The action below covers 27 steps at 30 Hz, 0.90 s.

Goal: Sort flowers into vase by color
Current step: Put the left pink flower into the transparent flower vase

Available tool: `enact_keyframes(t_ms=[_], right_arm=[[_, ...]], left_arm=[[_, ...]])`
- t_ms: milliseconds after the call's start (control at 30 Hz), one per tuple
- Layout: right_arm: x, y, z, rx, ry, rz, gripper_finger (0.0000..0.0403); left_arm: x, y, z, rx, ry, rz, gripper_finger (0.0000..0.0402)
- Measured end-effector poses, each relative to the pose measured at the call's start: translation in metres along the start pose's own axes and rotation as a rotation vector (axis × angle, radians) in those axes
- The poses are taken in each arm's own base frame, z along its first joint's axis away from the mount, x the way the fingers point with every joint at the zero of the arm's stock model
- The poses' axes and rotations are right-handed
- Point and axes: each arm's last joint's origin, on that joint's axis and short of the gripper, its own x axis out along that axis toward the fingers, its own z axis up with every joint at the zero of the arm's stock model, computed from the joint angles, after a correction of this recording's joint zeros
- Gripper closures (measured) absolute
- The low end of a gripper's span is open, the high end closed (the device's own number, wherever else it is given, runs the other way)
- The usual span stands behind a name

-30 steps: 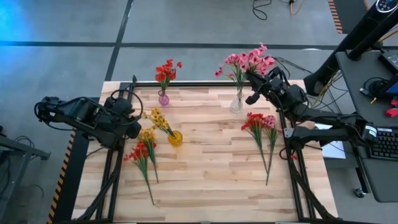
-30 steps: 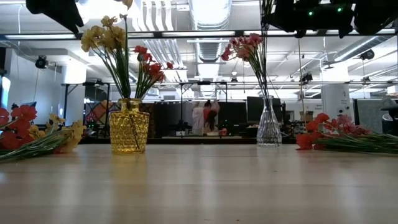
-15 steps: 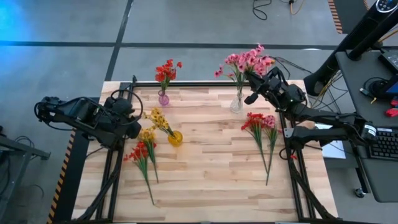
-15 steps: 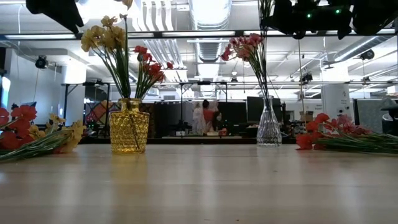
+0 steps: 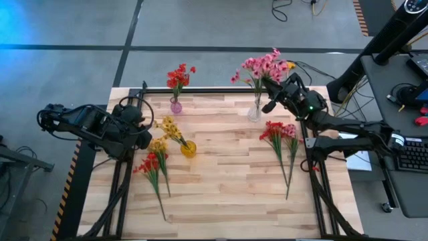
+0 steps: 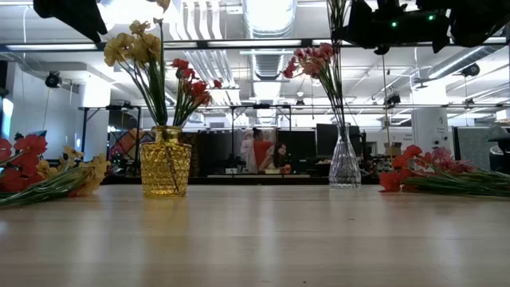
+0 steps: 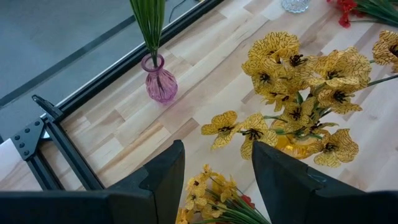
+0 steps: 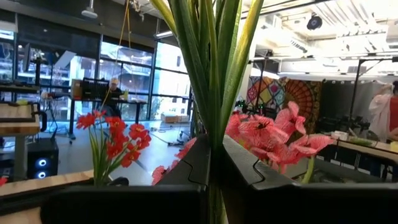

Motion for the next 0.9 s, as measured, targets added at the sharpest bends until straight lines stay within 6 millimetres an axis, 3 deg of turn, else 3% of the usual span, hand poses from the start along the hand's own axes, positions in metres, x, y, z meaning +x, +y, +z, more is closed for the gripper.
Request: enact_keyframes(t_ms=[900], right_arm=[[0.012, 0.007, -0.025, -0.005, 0.096, 0.018, 0.039]], left_arm=[[0.0, 0.0, 0.0, 0.0, 0.0, 0.0, 0.0231]])
